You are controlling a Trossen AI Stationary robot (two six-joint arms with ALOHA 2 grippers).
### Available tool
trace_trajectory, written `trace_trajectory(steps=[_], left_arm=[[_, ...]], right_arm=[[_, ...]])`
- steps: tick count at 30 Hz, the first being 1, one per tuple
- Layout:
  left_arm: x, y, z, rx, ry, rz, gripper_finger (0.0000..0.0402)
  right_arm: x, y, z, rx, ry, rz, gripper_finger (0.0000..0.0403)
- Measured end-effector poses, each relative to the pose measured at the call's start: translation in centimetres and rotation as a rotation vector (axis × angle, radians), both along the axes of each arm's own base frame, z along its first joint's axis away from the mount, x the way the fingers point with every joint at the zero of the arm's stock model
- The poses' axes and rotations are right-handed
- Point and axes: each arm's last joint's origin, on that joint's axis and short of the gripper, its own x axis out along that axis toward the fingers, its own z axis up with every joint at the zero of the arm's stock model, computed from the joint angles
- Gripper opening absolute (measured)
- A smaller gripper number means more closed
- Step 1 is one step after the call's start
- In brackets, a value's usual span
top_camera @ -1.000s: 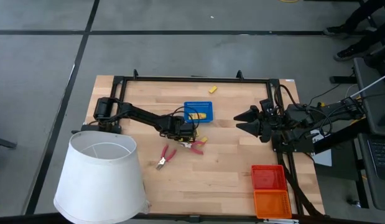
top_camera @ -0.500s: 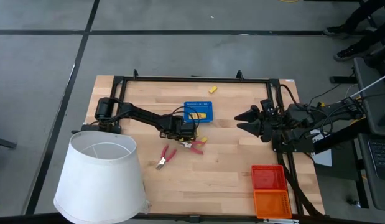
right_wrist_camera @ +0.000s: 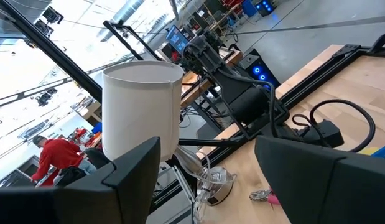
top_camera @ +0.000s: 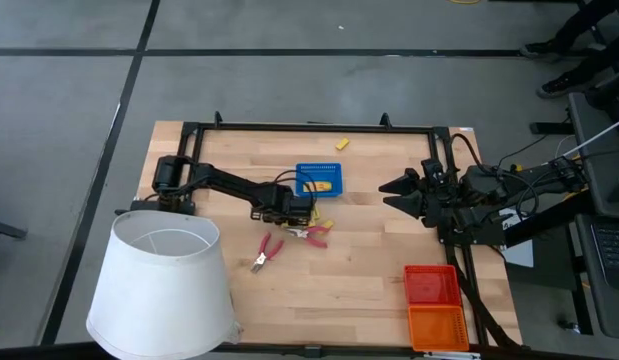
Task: Pick & Place School Supplies
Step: Put the yellow crayon box into the blue bin
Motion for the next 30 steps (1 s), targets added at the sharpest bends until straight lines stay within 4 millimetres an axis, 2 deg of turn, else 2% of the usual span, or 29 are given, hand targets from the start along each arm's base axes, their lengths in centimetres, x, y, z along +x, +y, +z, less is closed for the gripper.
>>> trace_trajectory(steps=[7, 16, 20, 24, 30], left_arm=[[-0.4, 0.1, 0.0, 0.020, 0.045, -0.058, 0.0181], [-0.3, 0.4, 0.0, 0.040, 0.035, -0.029, 0.0181], [0.0, 0.5, 1.0, 0.097, 0.031, -0.043, 0.0173], [-0.6, 1.0, 1.9, 0.181, 0.058, -0.023, 0.0173], [-1.0, 0.7, 5.0, 0.226, -0.046, -0.009, 0.0172]], right_arm=[[0.0, 0.0, 0.0, 0.000, 0.000, -0.001, 0.0268], [0.0, 0.0, 0.0, 0.007, 0.000, -0.005, 0.0268], [0.0, -0.1, 0.0, 0.008, 0.000, -0.018, 0.0268], [0.0, -0.1, 0.0, 0.009, -0.001, -0.031, 0.0268], [0.0, -0.1, 0.1, 0.018, -0.011, -0.031, 0.0268]])
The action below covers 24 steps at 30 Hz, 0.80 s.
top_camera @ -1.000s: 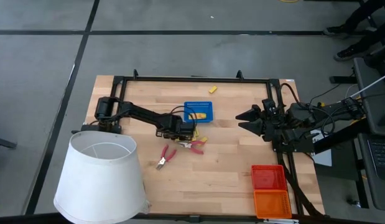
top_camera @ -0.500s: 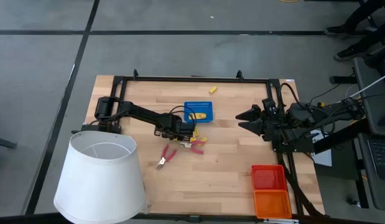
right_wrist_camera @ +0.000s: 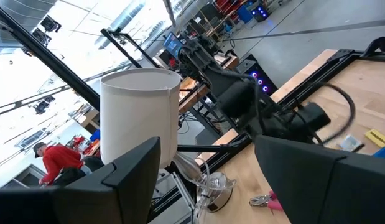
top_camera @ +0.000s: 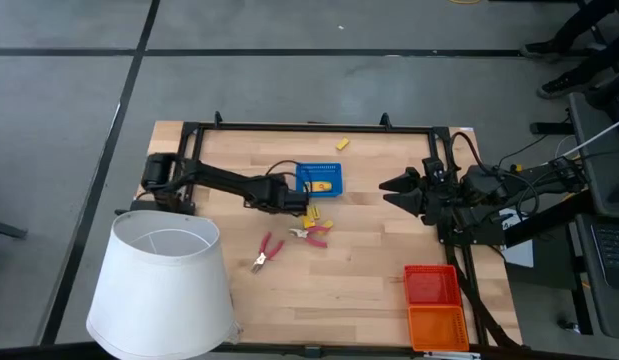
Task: Pick & Place School Supplies
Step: Put the yellow crayon box into the blue bin
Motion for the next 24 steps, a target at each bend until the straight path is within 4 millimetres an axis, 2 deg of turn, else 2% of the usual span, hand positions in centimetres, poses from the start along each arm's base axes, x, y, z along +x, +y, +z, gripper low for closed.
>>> trace_trajectory(steps=[5, 11, 16, 22, 24], left_arm=[[-0.3, 0.1, 2.8, 0.068, -0.138, 0.029, 0.0173], [1.7, 1.9, 4.2, 0.127, -0.364, -0.017, 0.0175], [3.4, 4.5, 3.6, 0.159, -0.453, -0.033, 0.0175], [3.8, 7.7, 1.1, 0.046, -0.406, -0.123, 0.0176], [4.1, 8.4, 1.1, 0.041, -0.425, -0.170, 0.0176]], right_arm=[[0.0, -0.1, 0.0, -0.001, -0.003, -0.026, 0.0268], [0.0, -0.2, 0.0, -0.015, -0.003, -0.053, 0.0268], [0.0, -0.2, 0.0, -0.014, -0.003, -0.064, 0.0268], [0.0, -0.2, 0.3, -0.003, -0.025, -0.064, 0.0268], [-0.1, -0.2, 0.3, 0.001, -0.028, -0.064, 0.0268]])
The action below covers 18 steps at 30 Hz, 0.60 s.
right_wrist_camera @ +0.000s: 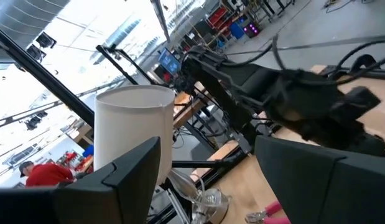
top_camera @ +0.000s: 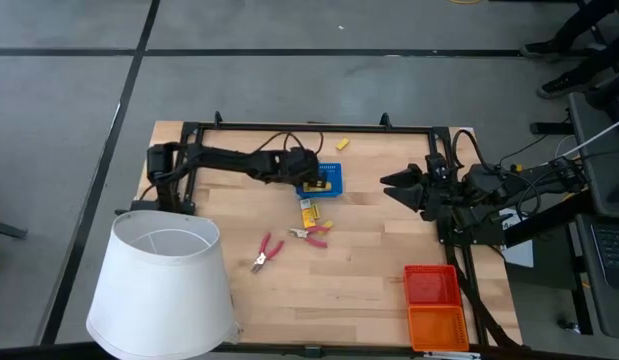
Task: Pick & Place School Supplies
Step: Put the yellow crayon box into the blue bin
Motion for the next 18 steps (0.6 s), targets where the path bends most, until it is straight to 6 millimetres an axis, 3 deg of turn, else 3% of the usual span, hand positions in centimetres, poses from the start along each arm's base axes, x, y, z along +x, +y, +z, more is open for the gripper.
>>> trace_trajectory(steps=[13, 18], left_arm=[[0.5, 1.3, 0.6, 0.015, -0.083, -0.157, 0.0225], [0.2, 1.1, 2.1, 0.050, -0.111, -0.228, 0.0227]], right_arm=[[-0.1, -0.1, 0.1, -0.003, -0.005, -0.024, 0.0268], [-0.1, -0.1, 0.1, -0.002, -0.007, -0.035, 0.0268]])
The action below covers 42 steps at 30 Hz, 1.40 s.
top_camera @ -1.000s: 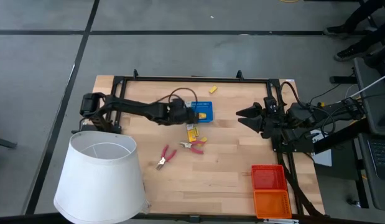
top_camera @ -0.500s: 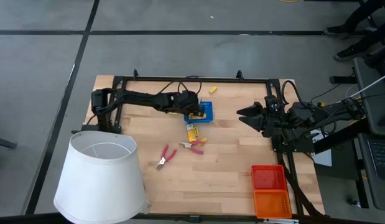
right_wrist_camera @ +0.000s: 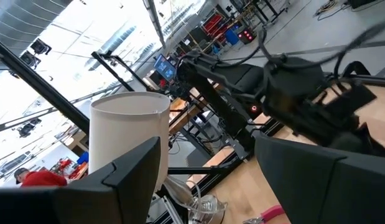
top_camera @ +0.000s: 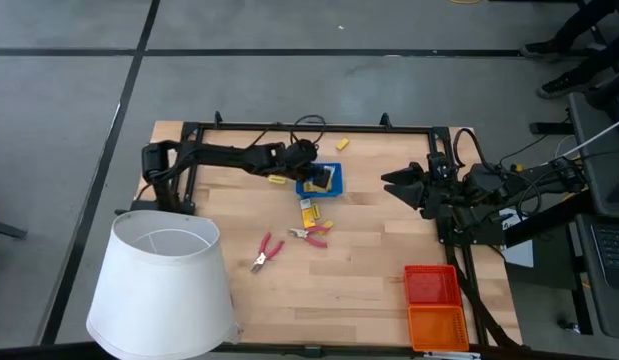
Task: Pick & Place School Supplies
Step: Put the yellow crayon box into the blue bin
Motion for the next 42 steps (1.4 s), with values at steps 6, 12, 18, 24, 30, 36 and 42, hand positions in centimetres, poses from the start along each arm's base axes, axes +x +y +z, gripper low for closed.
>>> trace_trajectory(steps=[6, 12, 18, 24, 30, 36, 42], left_arm=[[-1.7, -2.2, 2.2, -0.069, 0.053, -0.201, 0.0228], [-3.9, -8.2, 2.6, -0.216, 0.274, -0.135, 0.0225], [-3.1, -13.5, 2.0, -0.210, 0.182, 0.141, 0.0225], [-2.3, -14.3, -0.8, -0.208, 0.155, 0.428, 0.0224], [-1.1, -13.6, -4.0, -0.225, 0.207, 0.477, 0.0224], [0.7, -12.6, -5.5, -0.260, 0.123, 0.476, 0.0224], [0.7, -11.2, -5.8, -0.263, 0.159, 0.466, 0.0224]], right_arm=[[0.0, 0.0, 0.0, 0.007, -0.001, 0.001, 0.0268], [0.0, -0.1, 0.0, 0.018, -0.002, -0.033, 0.0268], [0.0, -0.1, 0.0, 0.019, -0.002, -0.051, 0.0268], [0.0, 0.0, 0.1, 0.020, -0.013, -0.019, 0.0268], [-0.1, 0.3, 0.3, 0.011, -0.030, 0.023, 0.0268], [-0.2, 0.9, 0.3, -0.009, -0.028, 0.058, 0.0268], [-0.6, 1.1, 0.5, -0.012, -0.041, 0.102, 0.0268]])
